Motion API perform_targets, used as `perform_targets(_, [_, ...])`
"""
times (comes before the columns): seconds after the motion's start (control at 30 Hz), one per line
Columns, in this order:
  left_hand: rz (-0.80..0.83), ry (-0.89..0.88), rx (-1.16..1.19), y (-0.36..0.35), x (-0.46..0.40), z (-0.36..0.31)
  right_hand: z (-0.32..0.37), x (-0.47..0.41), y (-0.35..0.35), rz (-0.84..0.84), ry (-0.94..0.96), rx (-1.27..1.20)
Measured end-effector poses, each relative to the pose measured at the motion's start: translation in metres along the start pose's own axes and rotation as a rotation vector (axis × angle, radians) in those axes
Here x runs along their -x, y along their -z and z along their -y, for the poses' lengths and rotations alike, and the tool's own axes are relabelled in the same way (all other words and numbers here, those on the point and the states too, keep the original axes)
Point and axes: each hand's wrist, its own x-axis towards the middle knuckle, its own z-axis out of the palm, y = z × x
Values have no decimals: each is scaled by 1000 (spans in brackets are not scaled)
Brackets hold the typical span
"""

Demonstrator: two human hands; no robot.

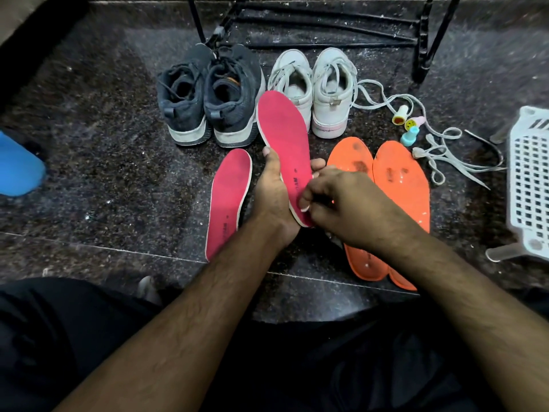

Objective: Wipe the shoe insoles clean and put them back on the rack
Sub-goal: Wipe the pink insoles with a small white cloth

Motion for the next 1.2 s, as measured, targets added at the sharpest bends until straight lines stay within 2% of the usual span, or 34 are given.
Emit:
perform_targets(0.07, [-10,10,-10,5,-3,-1,-4,2,1,95,-56,66])
perform_targets(0.17, [-42,-71,-18,5,-8,2,-16,-1,7,-88,-137,132])
perform_targets(0.27, [-100,-133,-12,3,-9,4,-16,-3,12,-287,-138,107])
perform_targets(0.37, [-153,-179,-64,6,-11,9,-8,-2,14,-350,-141,-29])
perform_targets(0.43, [-245,-225,-168,8,-11,12,-8,-2,13,-347,-164,-94])
perform_targets(0.57, [-289,-295,-348,13,-14,16,-21,-8,11,-290,-296,-187])
perform_targets(0.7, [-346,-274,-435,13,-14,19,-31,-14,-7,-107,-372,-309])
perform_targets(1.0, [-501,-179,-615,18,-12,14,-27,-17,-32,79,-355,-225])
perform_targets(1.2, [-628,-62,-986,24,-9,11,-12,-15,-40,208,-341,-99])
